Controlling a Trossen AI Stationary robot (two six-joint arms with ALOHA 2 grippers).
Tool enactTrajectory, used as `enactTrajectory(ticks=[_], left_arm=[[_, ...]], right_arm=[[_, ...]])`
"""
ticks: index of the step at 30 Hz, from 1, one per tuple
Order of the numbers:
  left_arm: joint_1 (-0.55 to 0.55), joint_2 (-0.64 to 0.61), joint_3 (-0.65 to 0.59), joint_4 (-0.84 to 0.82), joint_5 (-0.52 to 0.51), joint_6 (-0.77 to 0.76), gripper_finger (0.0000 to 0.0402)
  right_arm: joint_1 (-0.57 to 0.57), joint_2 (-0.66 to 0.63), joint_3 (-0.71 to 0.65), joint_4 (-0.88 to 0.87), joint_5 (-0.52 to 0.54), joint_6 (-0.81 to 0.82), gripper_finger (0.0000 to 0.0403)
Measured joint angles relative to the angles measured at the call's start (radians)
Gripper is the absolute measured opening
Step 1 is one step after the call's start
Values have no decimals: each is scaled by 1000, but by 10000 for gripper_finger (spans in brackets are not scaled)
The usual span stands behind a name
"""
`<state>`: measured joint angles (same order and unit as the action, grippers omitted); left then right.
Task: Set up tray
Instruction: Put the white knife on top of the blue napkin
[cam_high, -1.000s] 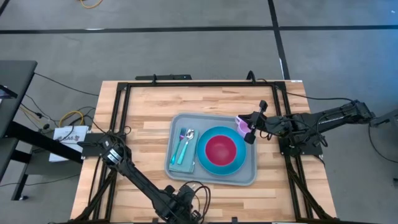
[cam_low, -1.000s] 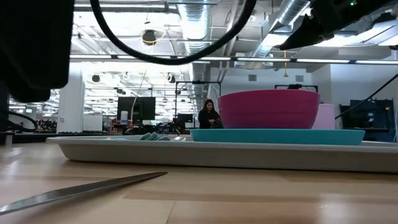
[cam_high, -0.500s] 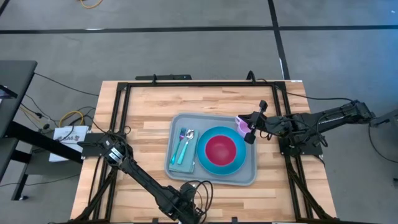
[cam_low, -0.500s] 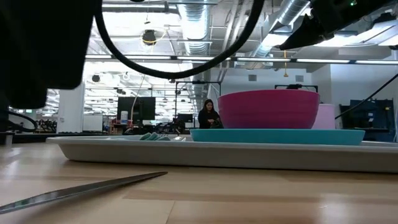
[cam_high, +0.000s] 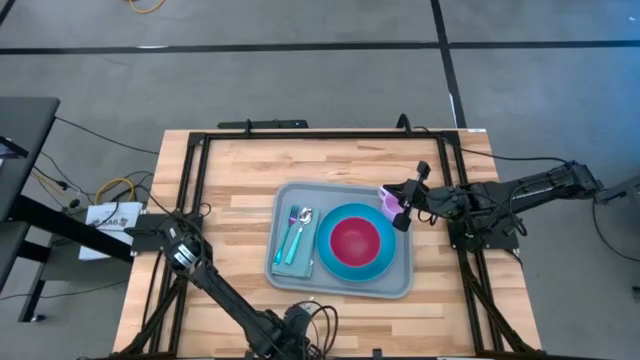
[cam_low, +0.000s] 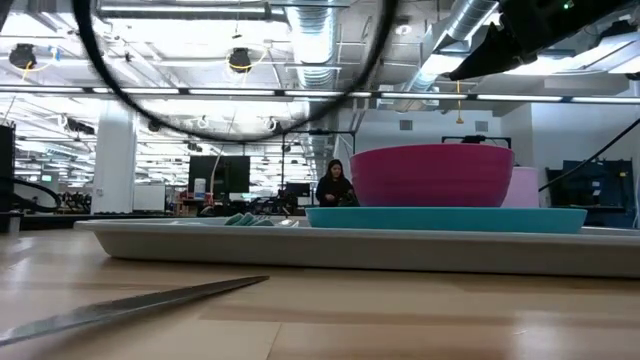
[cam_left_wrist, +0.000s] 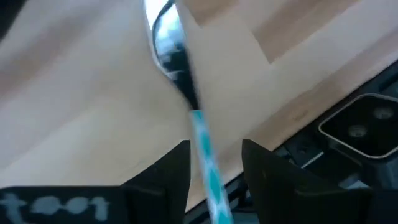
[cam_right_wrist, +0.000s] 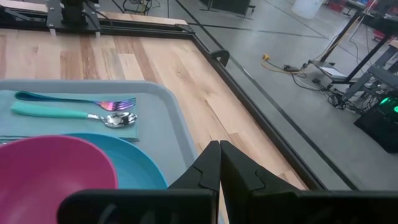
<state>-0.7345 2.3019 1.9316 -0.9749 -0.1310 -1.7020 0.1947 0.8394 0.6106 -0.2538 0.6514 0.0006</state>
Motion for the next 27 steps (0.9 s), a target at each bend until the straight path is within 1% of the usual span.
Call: enactTrajectory(ticks=[5,13,21,24,27], left_arm=[[0,39,0,23,41,27,131],[0,41,0,-26,38,45,131],[7,63,4,2,43,47,129],[7,64,4,-6,38,47,115],[7,65,4,-21,34,47,78]], right_arm=[[0,0,0,0,0,0,0],[0,0,0,0,0,0,0],[0,0,0,1,0,0,0],[0,0,0,1,0,0,0],[0,0,0,1,0,0,0]])
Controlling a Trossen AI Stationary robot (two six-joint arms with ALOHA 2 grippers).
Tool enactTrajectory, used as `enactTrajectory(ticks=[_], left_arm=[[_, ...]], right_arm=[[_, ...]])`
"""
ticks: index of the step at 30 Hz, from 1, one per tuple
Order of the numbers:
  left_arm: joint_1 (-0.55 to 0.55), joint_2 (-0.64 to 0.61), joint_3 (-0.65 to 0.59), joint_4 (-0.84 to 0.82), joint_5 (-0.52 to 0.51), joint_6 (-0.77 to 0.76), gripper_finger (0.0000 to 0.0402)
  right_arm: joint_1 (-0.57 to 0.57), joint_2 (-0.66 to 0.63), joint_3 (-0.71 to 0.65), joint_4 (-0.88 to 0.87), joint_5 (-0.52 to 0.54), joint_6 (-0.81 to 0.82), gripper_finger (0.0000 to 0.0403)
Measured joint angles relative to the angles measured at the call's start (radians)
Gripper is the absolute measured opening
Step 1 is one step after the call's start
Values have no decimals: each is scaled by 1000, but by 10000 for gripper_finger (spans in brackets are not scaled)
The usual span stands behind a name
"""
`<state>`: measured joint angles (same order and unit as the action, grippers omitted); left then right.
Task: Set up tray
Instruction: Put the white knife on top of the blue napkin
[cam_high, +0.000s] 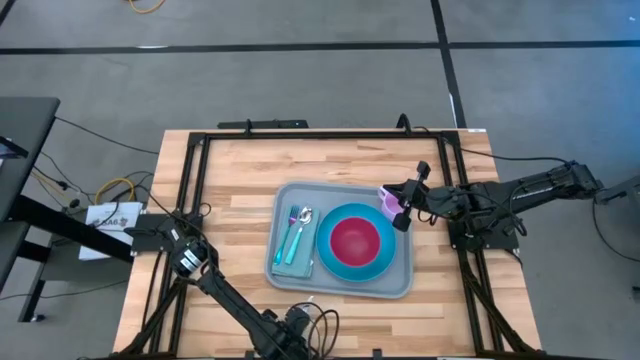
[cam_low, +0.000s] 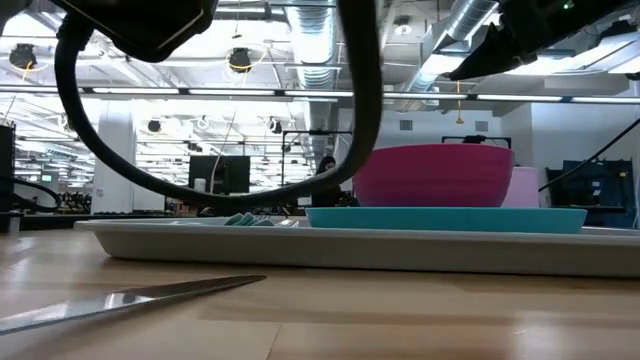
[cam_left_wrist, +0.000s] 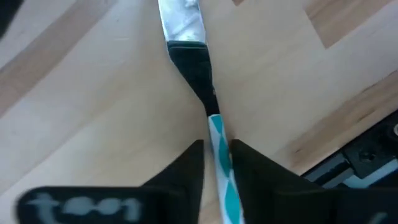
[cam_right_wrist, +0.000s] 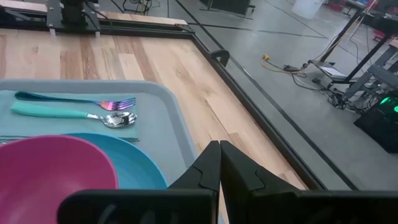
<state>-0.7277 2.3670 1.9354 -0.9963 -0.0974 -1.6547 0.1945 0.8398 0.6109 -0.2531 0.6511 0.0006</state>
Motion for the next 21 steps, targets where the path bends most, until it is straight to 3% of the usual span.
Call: enactTrajectory(ticks=[5,12,21], left_arm=[[2,3,0,-11,-7,-6,13],[3,6,9,-11,-5,-44,8],[9,16,129,-35,-1,-121,6]], right_arm=[[0,0,0,0,0,0,0],[0,0,0,0,0,0,0],[0,0,0,0,0,0,0]])
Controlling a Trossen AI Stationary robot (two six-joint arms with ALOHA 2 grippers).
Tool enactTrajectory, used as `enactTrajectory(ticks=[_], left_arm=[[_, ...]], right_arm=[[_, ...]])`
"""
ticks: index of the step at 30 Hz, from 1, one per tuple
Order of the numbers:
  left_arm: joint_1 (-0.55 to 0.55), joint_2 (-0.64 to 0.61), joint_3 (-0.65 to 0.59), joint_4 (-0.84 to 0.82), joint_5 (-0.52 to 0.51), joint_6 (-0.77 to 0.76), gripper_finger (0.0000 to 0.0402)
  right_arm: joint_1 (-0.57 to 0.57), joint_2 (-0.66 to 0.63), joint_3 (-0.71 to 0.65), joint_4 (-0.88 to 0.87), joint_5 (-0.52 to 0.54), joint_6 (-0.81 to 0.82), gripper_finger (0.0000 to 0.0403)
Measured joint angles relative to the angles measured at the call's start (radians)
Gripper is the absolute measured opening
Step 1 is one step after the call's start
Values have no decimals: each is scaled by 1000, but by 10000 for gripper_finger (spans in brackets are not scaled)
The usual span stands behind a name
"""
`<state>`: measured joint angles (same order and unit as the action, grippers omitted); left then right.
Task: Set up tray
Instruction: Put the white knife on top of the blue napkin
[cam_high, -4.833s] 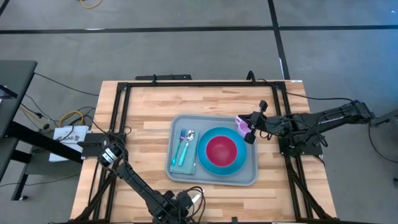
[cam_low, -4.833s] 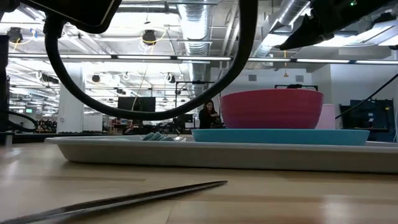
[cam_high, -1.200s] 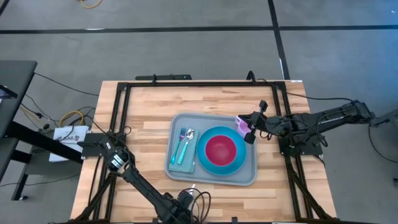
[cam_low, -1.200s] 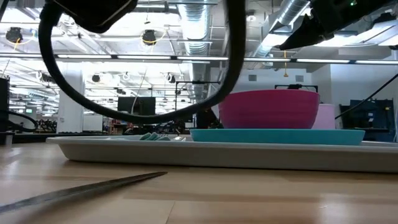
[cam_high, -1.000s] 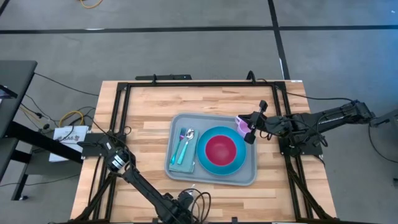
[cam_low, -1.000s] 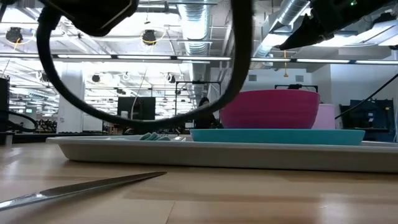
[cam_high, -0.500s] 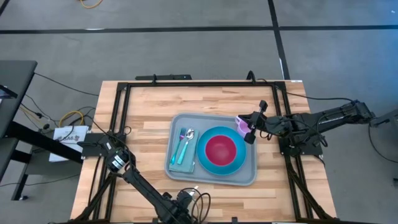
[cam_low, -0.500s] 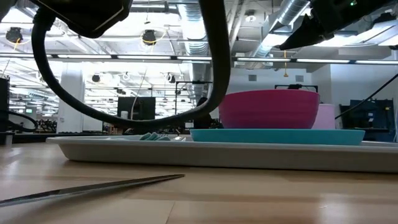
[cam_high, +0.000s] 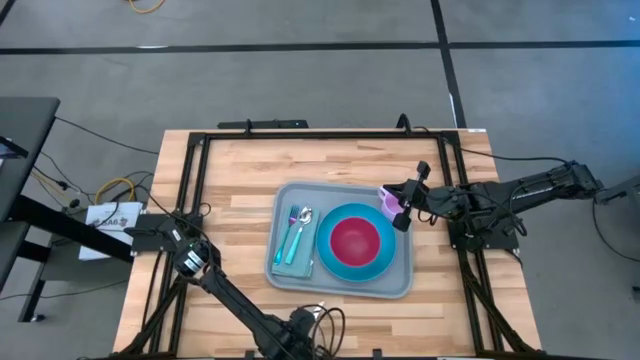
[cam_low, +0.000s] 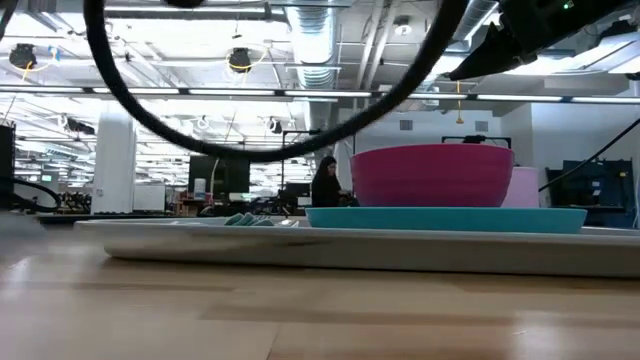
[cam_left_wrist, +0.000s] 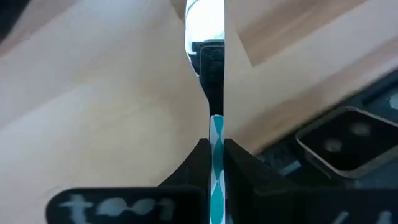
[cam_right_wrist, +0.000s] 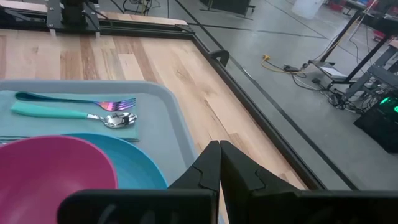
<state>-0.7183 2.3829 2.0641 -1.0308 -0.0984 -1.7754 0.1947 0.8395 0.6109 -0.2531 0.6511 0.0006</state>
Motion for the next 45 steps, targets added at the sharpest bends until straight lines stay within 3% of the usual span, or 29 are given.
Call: enactTrajectory(ticks=[5,16,31,45], left_arm=[[1,-1,89,-95,15,-2,5],[45,-5,180,-549,-112,-65,5],[295,-18,173,-540,-290,315,12],[306,-38,134,-540,-293,284,13]], right_arm=[[0,0,0,0,0,0,0],[0,0,0,0,0,0,0],[0,0,0,0,0,0,0],[0,0,0,0,0,0,0]])
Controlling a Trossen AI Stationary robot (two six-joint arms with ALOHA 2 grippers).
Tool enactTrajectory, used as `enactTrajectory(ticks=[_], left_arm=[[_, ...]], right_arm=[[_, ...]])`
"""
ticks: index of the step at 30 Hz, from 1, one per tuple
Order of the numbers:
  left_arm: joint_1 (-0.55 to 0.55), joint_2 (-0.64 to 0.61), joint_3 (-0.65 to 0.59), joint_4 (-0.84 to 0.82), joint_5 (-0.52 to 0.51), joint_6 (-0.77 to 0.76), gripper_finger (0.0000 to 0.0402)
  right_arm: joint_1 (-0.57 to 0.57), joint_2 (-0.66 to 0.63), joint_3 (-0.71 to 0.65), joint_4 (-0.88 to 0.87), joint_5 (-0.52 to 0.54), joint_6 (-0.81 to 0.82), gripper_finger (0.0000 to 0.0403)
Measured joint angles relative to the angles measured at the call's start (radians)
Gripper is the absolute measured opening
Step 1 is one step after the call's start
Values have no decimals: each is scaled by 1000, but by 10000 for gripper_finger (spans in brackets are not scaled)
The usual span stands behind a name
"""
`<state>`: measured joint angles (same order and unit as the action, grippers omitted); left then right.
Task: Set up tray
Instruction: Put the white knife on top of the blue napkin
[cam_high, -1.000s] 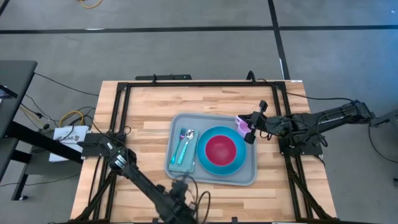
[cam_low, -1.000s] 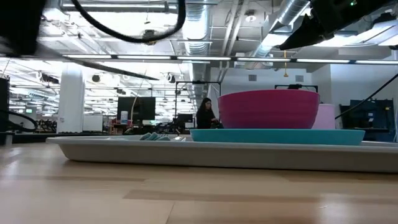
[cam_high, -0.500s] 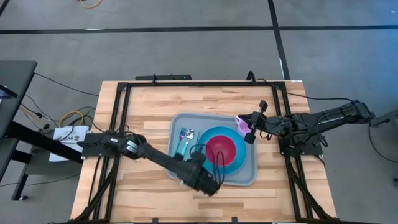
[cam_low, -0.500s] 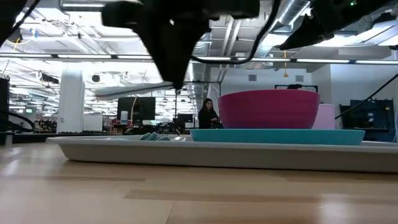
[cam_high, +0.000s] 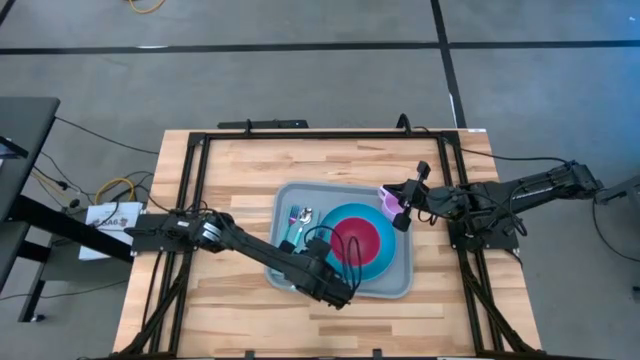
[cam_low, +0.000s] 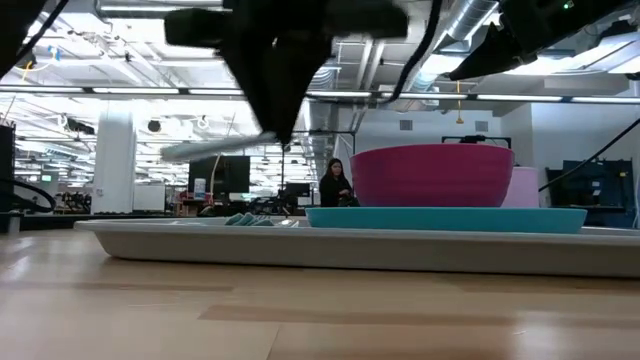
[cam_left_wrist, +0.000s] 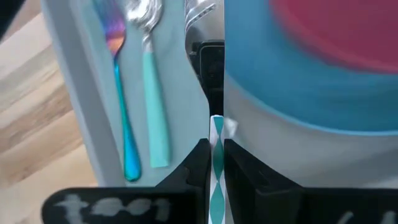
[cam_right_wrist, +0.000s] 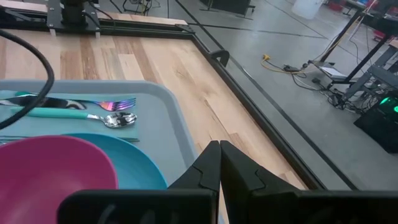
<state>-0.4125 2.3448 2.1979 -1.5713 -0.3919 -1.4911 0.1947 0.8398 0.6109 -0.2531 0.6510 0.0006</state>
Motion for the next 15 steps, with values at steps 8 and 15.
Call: enactTrajectory(ticks=[8,15], left_arm=[[-11,-24,-110,1,-5,-128,12],[-10,-97,-121,0,-14,-130,12]], right_arm=[[0,0,0,0,0,0,0],[0,0,0,0,0,0,0]])
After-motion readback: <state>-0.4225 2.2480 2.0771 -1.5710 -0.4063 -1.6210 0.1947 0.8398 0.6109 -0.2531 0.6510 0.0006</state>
